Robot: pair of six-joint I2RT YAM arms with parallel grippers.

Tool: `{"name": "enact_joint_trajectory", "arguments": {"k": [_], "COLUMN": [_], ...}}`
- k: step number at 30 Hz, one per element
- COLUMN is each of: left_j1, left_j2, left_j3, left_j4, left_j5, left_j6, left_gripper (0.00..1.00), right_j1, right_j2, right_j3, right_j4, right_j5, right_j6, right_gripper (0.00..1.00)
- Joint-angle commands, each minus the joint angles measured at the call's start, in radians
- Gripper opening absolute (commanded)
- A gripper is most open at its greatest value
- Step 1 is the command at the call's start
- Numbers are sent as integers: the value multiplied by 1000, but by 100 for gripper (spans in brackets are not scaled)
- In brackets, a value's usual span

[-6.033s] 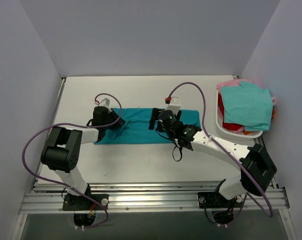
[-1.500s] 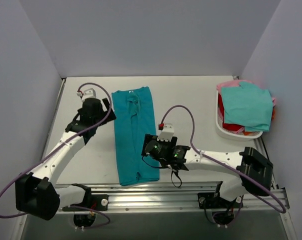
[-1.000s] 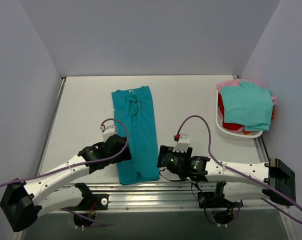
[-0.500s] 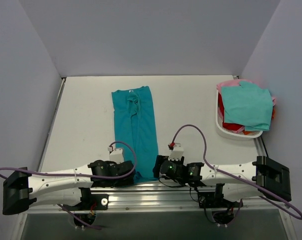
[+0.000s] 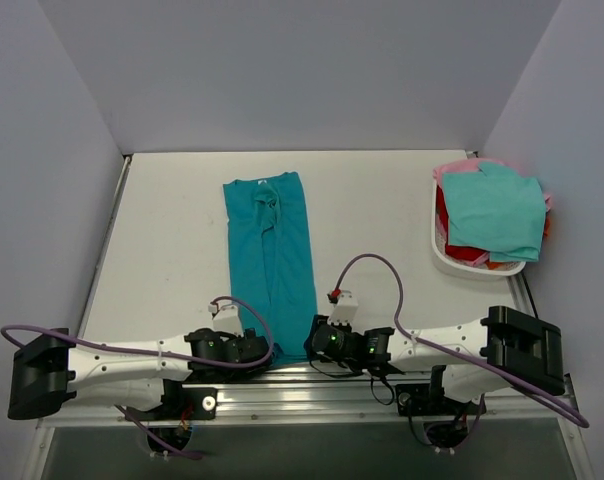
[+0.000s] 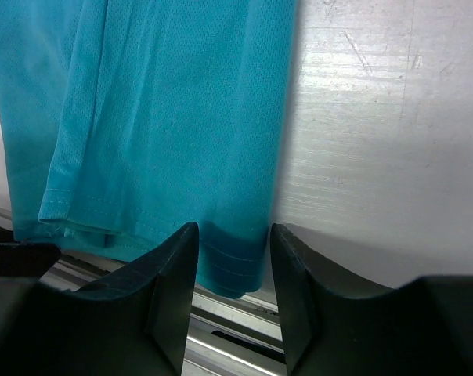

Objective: Fold and stack the t-shirts
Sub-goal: Grab the bottom of the folded rectangular tshirt with both arms

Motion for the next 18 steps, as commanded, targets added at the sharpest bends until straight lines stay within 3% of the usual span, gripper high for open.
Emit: {"name": "enact_joint_trajectory", "arguments": {"k": [1, 18], "left_j1": [-7, -7], "left_j2": [-35, -50], "left_j3": [-21, -21], "left_j4": [-56, -92], "left_j5": [-66, -189], "left_j6": [-120, -241], "left_gripper": [71, 69], "right_j1": [8, 8], "right_j2": [3, 44], "right_j3": [-7, 21], "right_j4": [-4, -27], "right_j5": [26, 54], "right_j6": [18, 3], "right_gripper": [37, 35]}}
